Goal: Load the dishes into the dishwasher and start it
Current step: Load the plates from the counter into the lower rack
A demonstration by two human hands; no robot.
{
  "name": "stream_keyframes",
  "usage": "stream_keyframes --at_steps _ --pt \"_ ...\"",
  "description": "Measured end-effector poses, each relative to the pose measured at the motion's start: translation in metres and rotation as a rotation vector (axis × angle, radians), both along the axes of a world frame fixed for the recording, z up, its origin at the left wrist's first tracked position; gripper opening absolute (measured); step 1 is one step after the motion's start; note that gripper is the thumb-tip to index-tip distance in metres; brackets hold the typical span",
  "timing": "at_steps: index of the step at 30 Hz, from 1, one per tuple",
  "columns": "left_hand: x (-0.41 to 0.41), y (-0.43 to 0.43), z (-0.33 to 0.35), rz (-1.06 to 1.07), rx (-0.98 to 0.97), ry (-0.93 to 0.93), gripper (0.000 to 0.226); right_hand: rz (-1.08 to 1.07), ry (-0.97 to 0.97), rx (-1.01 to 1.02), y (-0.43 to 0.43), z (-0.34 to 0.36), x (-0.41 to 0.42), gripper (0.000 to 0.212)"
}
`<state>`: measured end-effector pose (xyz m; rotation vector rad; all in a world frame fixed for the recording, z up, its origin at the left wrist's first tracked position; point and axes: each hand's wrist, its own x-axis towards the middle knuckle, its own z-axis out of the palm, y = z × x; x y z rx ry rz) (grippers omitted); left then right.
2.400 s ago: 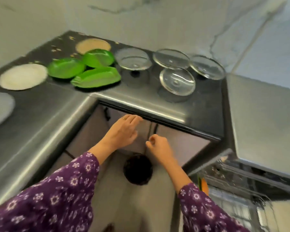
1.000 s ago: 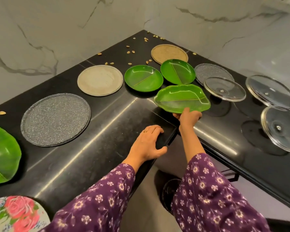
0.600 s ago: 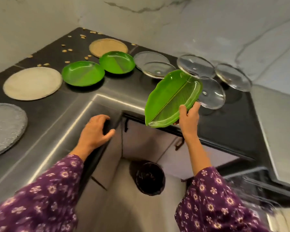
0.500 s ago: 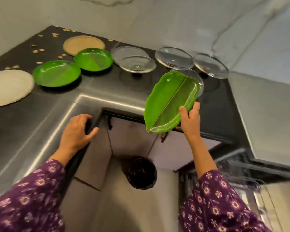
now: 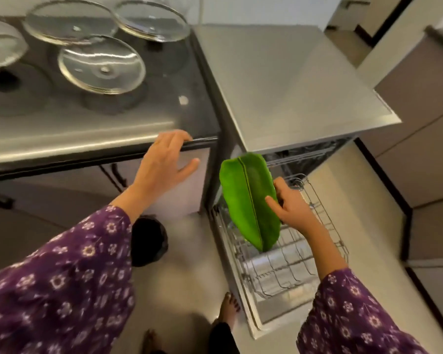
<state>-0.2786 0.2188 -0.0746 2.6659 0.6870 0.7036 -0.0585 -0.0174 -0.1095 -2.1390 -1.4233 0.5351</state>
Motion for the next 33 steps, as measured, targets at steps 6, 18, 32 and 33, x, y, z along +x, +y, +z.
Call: stream_keyframes --at_steps 6,18,32,33 --pt "0.150 -0.036 0.006 -0.346 0.119 0.065 0.045 -0.132 -0.160 -0.285 -0.043 -0.082 0.068 0.017" --pt "0.307 -0.018 -0.042 -0.499 -0.005 0.339 0.067 -0.121 -0.253 -0.700 -0.015 -0.230 0.142 0.024" --pt "0.310 -0.012 -0.061 -0.430 -0.133 0.195 0.059 -0.007 -0.159 -0.618 0.052 -0.349 0.157 0.025" --pt "0.310 -0.012 -0.062 -0.428 -0.134 0.189 0.059 0.007 -0.160 -0.604 0.055 -0.356 0.155 0.026"
